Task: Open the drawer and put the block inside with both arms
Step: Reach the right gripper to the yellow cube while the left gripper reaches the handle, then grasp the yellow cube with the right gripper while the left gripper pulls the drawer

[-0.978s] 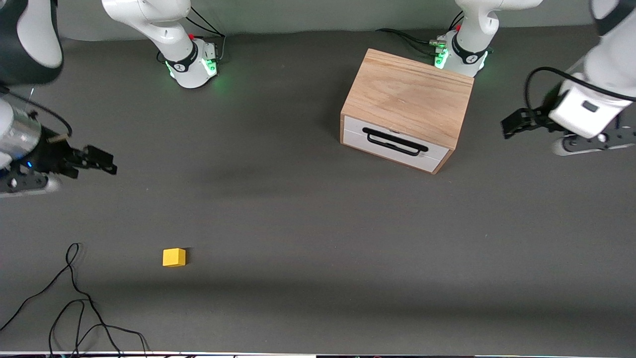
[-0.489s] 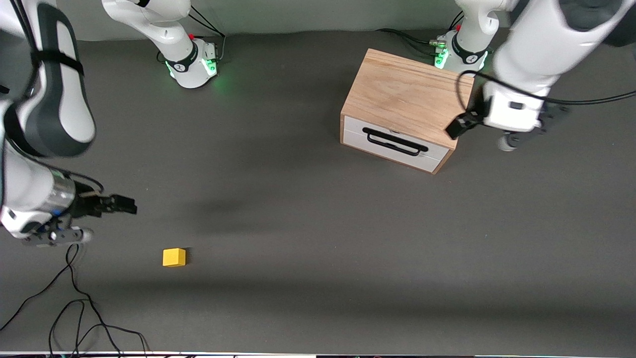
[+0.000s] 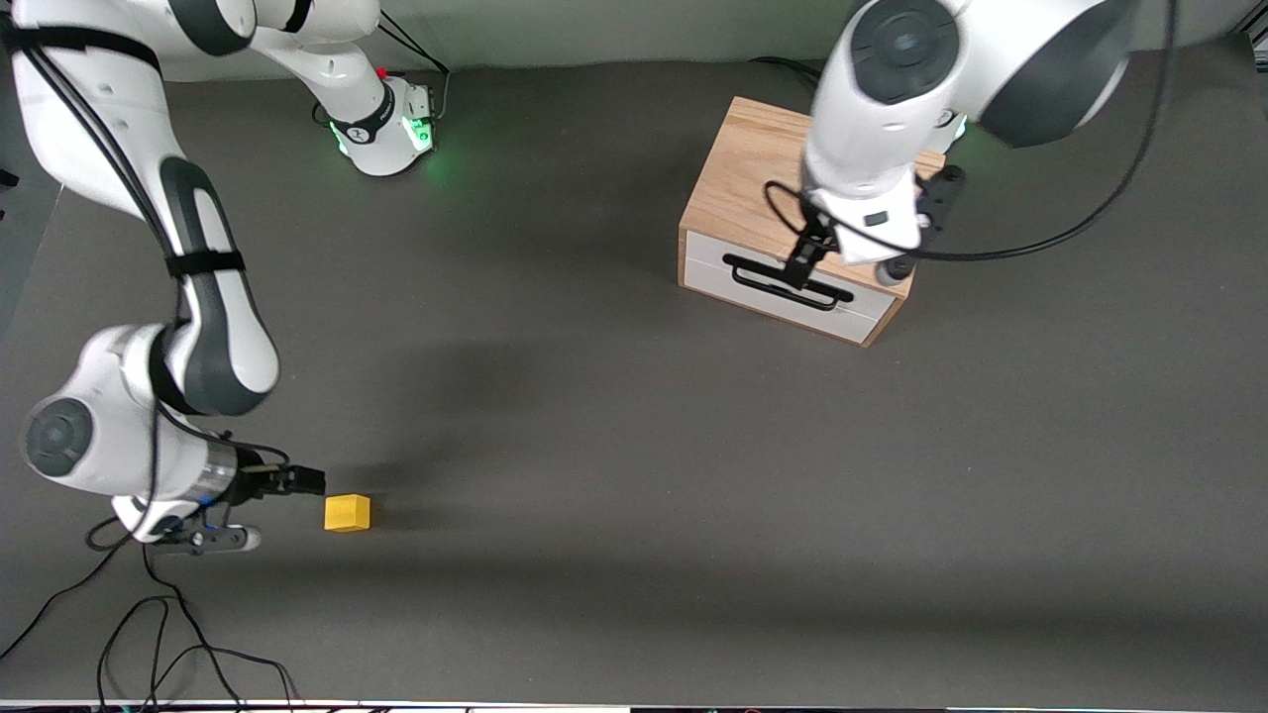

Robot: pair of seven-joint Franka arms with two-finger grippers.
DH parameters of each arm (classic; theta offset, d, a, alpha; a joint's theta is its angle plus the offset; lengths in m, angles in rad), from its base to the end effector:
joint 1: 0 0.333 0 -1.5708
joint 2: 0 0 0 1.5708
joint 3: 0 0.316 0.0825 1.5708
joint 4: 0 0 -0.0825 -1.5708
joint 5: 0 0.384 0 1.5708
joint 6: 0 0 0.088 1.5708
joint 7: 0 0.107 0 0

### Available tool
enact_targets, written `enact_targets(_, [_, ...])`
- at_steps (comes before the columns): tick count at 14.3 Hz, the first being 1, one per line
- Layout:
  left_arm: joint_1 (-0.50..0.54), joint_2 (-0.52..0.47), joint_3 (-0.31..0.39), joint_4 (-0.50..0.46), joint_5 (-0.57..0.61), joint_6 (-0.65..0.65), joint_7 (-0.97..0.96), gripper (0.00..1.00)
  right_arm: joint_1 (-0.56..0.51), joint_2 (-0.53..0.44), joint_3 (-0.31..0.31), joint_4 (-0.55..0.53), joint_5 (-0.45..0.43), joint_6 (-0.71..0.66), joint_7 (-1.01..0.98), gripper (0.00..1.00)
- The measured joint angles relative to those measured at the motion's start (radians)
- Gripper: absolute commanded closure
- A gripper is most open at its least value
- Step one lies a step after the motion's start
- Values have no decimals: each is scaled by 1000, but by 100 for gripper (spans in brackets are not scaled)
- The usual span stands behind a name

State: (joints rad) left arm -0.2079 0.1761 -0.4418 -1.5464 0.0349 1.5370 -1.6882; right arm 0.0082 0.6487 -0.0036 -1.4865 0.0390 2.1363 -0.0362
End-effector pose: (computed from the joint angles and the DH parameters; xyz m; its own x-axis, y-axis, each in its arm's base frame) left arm 0.4852 -0.3397 0.5408 0.5077 0.8613 -0.0205 0.8469 -0.5033 -0.1713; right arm 0.7133 0.0054 0.2924 0.9998 0.0206 0.0019 0.0207 -0.9993 -0.0307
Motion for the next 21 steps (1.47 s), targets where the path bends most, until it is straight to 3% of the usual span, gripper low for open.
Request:
enact_targets(4, [-12, 30, 2, 4, 5, 35, -21, 0, -1, 62, -1, 8, 0, 63, 0, 0])
enact_targets(9, [-11, 105, 11, -77, 37, 151, -21, 0, 0, 132, 0, -17, 0, 231, -9, 0])
enact_targets(16, [-9, 246, 16, -90, 75, 176, -19, 0, 1, 144, 2, -20, 0, 258, -11, 1])
enact_targets(17, [-9, 251, 16, -103, 75, 189, -19, 0, 1, 144, 2, -20, 0, 258, -12, 5])
enact_targets(18, [-9, 252, 16, -122, 75, 208, -19, 0, 0, 144, 2, -20, 0, 258, -14, 15])
enact_targets(21, [-9, 252, 16, -171, 75, 253, -22, 0, 0, 144, 2, -20, 0, 258, -39, 56])
